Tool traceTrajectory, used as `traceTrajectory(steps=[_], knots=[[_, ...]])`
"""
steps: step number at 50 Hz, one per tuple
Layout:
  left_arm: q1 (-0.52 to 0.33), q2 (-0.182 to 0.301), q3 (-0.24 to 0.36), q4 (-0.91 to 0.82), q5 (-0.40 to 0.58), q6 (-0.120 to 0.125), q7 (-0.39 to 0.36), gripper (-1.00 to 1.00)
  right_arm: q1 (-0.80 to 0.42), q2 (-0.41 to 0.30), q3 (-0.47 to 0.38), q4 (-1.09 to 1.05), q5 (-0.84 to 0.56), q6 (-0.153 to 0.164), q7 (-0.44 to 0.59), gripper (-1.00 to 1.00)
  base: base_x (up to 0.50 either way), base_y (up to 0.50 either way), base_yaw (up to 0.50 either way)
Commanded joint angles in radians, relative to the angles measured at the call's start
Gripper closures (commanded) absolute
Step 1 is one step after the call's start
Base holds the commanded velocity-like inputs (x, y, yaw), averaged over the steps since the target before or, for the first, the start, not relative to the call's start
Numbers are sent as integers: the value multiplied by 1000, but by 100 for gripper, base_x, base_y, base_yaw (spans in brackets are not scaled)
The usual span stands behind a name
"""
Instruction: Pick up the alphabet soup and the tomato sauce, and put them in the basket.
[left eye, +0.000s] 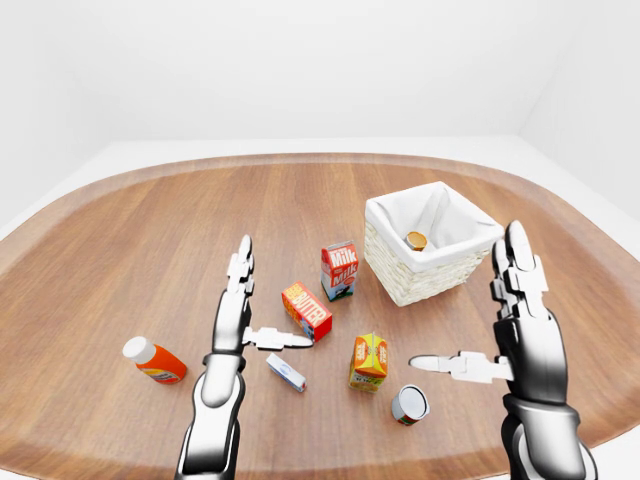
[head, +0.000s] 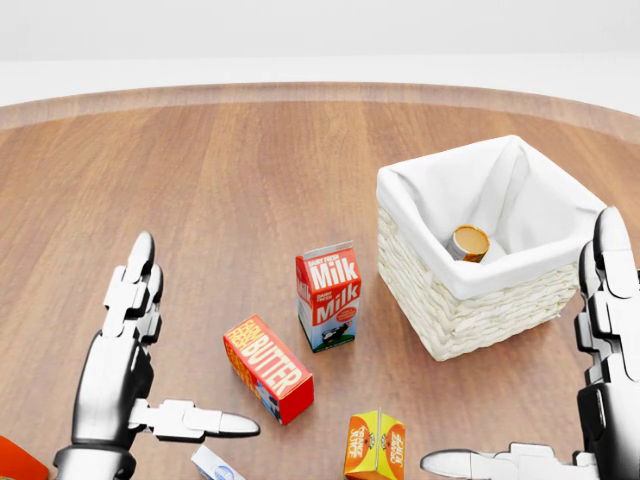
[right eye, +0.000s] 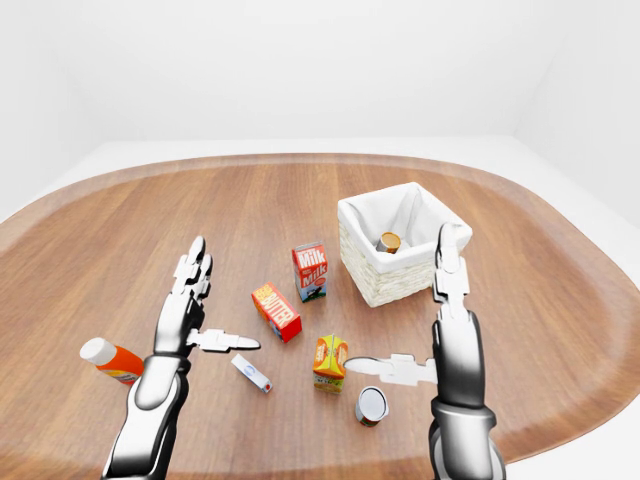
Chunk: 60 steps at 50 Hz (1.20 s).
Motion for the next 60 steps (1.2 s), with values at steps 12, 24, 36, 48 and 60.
traceTrajectory(steps=[12,24,36,48,60], knots=[[4,-1,4,-7,-8,0,3,-100,78,17,3,4,29,0,24,-100,0,0,0],[1,0,5,-4,-9,0,4,-100,135,26,28,-21,43,0,39,-100,0,0,0],[6,-1,3,-5,-8,0,2,-100,186,20,43,7,49,0,34,-100,0,0,0],[5,-2,1,-11,-6,0,3,-100,204,17,39,63,43,0,29,-100,0,0,0],[8,-1,2,-10,-7,0,2,-100,217,20,44,70,36,0,29,-100,0,0,0]])
